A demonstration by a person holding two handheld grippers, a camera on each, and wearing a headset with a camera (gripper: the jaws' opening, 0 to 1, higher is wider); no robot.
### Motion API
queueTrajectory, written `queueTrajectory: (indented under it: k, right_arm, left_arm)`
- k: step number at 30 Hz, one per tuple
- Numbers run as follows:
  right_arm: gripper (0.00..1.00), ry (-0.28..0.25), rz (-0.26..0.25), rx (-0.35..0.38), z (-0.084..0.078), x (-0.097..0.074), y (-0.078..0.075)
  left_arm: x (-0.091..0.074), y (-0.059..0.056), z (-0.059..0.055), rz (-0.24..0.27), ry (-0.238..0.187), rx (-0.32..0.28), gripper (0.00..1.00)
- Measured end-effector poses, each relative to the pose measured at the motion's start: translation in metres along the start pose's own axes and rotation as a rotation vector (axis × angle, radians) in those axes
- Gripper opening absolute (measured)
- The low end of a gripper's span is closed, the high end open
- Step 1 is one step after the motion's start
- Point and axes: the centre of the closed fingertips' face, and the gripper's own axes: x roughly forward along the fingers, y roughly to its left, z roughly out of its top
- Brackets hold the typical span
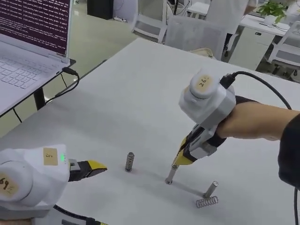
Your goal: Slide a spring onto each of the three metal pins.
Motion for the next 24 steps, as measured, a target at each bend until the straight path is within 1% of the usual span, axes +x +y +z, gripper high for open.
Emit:
queueTrajectory:
  k: [8, 18, 22, 24]
  right_arm:
    - [0.08, 0.013, 0.000, -0.001, -0.003, 0.006, -0.001]
    - [0.08, 0.032, -0.006, -0.002, -0.007, 0.023, -0.003]
    - [0.08, 0.047, -0.012, -0.007, -0.010, 0.032, -0.003]
    - [0.08, 0.047, -0.013, -0.008, -0.011, 0.036, -0.003]
  left_arm:
    - [-0.001, 0.000, -0.002, -0.005, 0.002, -0.003, 0.71]
    - [0.000, 0.001, -0.001, -0.008, 0.003, -0.005, 0.70]
    - [0.000, 0.001, -0.002, -0.008, 0.005, -0.005, 0.69]
    - [0.000, 0.001, -0.002, -0.008, 0.006, -0.005, 0.69]
